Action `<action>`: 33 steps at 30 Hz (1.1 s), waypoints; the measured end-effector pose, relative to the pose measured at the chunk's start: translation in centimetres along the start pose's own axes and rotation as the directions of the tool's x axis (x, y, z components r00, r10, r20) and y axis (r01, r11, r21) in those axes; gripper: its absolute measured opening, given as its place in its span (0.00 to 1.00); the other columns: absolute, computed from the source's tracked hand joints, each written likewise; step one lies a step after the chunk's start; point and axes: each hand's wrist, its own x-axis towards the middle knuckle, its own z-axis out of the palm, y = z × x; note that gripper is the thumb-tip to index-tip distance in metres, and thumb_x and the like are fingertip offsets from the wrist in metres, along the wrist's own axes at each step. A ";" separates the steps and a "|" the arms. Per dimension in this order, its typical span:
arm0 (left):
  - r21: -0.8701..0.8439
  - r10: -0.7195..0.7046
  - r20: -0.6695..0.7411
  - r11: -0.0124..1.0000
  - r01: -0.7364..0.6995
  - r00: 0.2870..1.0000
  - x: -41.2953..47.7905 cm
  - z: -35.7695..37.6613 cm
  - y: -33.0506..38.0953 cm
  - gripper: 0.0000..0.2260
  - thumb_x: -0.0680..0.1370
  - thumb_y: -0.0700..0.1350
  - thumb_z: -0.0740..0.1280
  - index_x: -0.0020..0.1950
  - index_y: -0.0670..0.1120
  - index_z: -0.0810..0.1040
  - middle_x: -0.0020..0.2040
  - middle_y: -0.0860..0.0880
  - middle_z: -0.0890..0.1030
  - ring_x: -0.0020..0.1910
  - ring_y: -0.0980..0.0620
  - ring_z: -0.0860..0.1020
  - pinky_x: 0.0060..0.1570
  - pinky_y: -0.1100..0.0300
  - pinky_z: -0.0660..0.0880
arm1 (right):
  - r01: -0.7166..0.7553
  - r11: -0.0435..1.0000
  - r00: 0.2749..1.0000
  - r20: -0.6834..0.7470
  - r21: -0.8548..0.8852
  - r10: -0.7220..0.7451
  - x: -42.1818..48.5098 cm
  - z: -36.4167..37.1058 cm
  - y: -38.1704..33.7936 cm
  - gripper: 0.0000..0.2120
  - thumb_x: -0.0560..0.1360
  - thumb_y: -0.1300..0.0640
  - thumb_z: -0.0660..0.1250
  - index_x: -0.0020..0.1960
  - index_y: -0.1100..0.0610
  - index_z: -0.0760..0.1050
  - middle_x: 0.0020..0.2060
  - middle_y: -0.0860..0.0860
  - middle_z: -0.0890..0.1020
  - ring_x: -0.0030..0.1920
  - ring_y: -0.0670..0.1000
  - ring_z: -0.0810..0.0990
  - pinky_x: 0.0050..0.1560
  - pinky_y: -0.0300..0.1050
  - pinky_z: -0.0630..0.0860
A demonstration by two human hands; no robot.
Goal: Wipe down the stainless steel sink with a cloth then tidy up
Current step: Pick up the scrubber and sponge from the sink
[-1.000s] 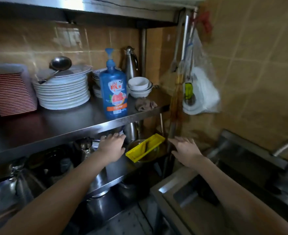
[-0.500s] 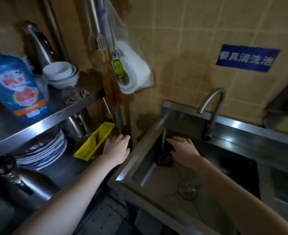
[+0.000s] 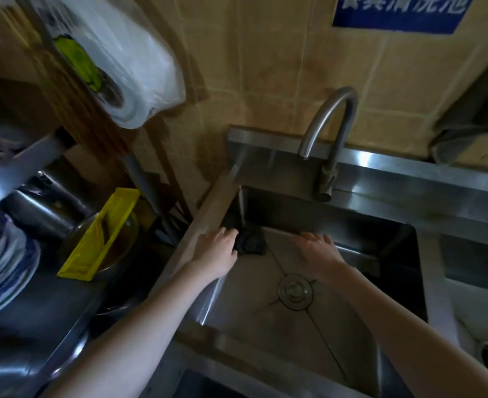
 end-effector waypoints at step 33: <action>0.020 -0.257 0.359 0.963 0.268 0.897 23.0 24.1 -0.9 0.36 0.74 0.64 0.60 0.76 0.53 0.48 0.75 0.40 0.54 0.68 0.34 0.62 0.62 0.41 0.64 | -0.242 0.895 0.958 0.237 0.375 0.160 11.3 18.7 7.9 0.22 0.76 0.55 0.63 0.69 0.51 0.68 0.67 0.51 0.72 0.67 0.54 0.71 0.68 0.47 0.65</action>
